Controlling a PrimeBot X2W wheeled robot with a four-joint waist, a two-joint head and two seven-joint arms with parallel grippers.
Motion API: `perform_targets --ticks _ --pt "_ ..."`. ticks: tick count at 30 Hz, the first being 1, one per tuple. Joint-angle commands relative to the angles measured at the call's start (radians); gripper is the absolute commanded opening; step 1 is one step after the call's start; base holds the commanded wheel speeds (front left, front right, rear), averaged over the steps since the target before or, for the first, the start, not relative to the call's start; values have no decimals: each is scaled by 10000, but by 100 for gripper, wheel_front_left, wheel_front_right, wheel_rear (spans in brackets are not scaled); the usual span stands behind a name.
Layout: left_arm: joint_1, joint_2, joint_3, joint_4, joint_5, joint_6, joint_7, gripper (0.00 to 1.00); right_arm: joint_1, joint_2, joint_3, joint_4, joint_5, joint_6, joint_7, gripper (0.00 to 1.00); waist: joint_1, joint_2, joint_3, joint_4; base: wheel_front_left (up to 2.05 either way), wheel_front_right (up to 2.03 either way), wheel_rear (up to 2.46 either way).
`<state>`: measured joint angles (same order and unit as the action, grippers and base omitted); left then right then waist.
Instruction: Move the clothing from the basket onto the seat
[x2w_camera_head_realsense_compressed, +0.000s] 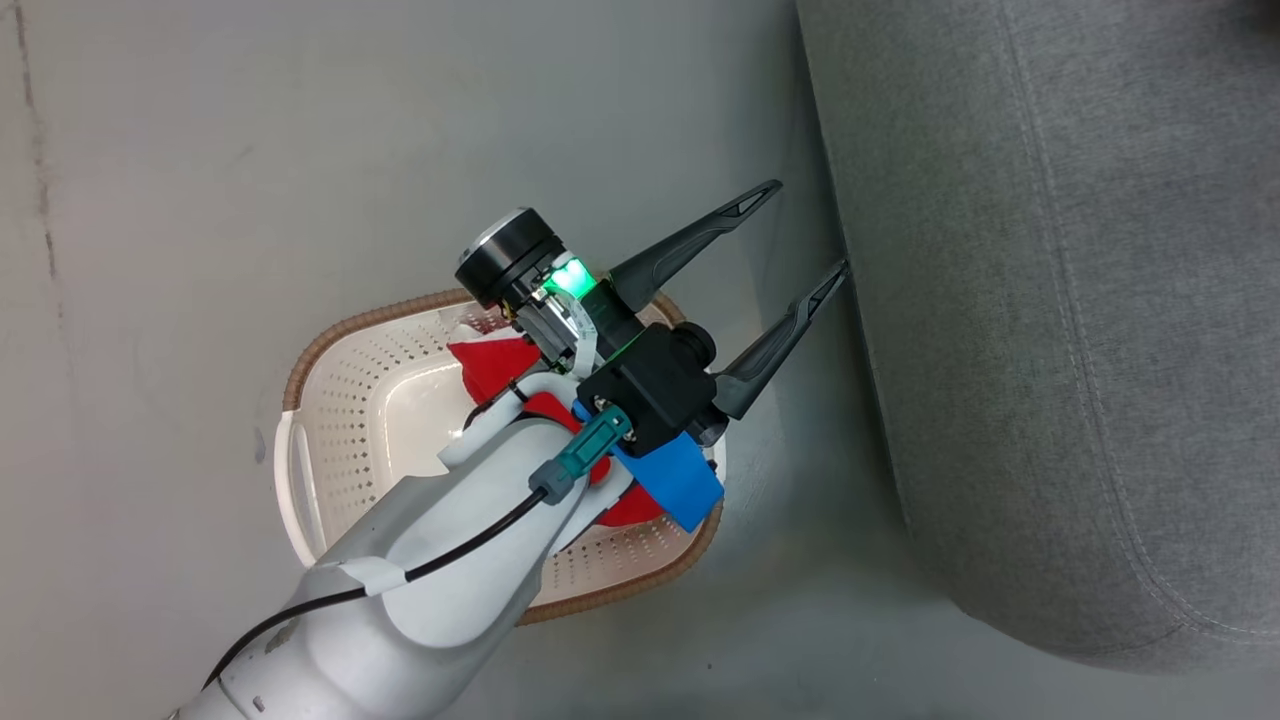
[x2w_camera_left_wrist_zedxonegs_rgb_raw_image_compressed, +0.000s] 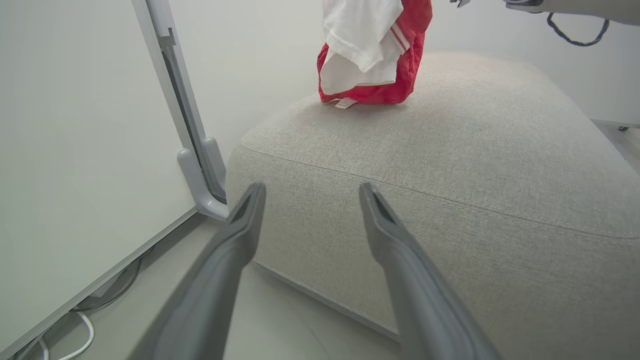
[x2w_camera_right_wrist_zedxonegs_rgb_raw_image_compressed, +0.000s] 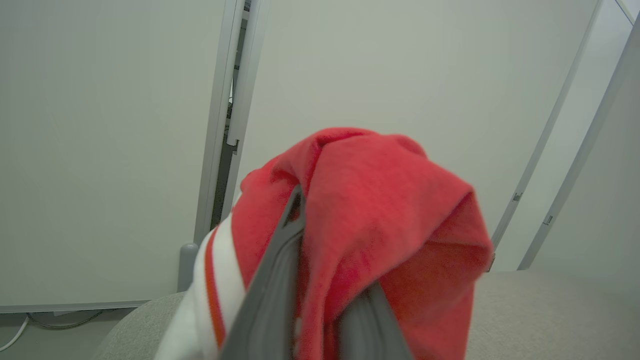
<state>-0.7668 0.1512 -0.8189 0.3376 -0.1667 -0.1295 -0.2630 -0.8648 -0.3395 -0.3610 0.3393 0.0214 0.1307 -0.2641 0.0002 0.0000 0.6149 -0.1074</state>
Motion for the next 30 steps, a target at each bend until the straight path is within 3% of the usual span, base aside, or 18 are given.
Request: perform_targets --ticks 1,17,18,19,20,30 --pt "-186 -5 47 -34 60 0 -27 100 -237 -124 -15 238 -48 1 -6 0 -2 0 230 178 0 0 0" --pt "-159 -119 176 -31 81 -1 -27 100 -358 -267 -58 3714 23 1 -6 0 -2 0 348 365 0 0 0" --pt "-121 -120 205 -39 75 -1 -27 100 -363 -266 -37 3768 66 1 -6 22 -2 0 289 360 0 0 0" --pt "-69 -111 224 -38 62 -1 -27 100 -320 -244 -10 3798 83 1 -6 86 -2 0 221 350 0 0 0" --pt "-10 -97 237 -30 55 -1 -27 100 -242 -233 16 3839 126 1 -6 100 -2 0 145 336 0 0 0" --pt "958 -15 671 -32 -142 166 -27 100 1718 228 228 2970 75 1 -6 100 -2 0 -1381 48 0 0 0"
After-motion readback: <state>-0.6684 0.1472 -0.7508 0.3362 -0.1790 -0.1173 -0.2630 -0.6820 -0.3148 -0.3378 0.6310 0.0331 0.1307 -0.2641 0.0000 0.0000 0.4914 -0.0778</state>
